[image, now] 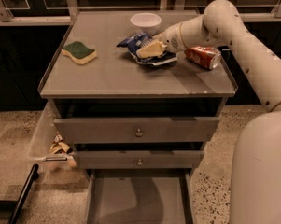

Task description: Place blue chip bag into bottom drawer

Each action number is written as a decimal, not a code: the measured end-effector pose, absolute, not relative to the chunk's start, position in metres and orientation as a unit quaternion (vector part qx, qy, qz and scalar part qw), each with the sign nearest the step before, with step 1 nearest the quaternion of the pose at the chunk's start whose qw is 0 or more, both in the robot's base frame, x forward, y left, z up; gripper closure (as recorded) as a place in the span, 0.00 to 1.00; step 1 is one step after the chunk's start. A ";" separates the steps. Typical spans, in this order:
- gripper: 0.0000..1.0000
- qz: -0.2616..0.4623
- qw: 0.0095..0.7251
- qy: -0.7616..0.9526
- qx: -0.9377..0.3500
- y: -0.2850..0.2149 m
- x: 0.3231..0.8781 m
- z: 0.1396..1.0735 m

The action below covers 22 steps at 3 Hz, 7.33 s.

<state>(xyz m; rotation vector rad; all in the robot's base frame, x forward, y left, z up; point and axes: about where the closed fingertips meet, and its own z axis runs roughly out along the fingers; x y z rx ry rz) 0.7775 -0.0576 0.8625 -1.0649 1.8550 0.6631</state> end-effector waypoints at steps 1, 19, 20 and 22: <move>0.88 0.266 0.436 0.745 -0.428 -0.058 0.778 0.863; 1.00 0.208 0.425 0.652 -0.592 -0.144 0.458 0.703; 1.00 0.215 0.382 0.686 -0.581 -0.144 0.443 0.609; 1.00 0.201 0.366 0.695 -0.585 -0.144 0.414 0.466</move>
Offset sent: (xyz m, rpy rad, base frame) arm 0.0000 0.0000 0.0000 0.0000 0.0000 0.0000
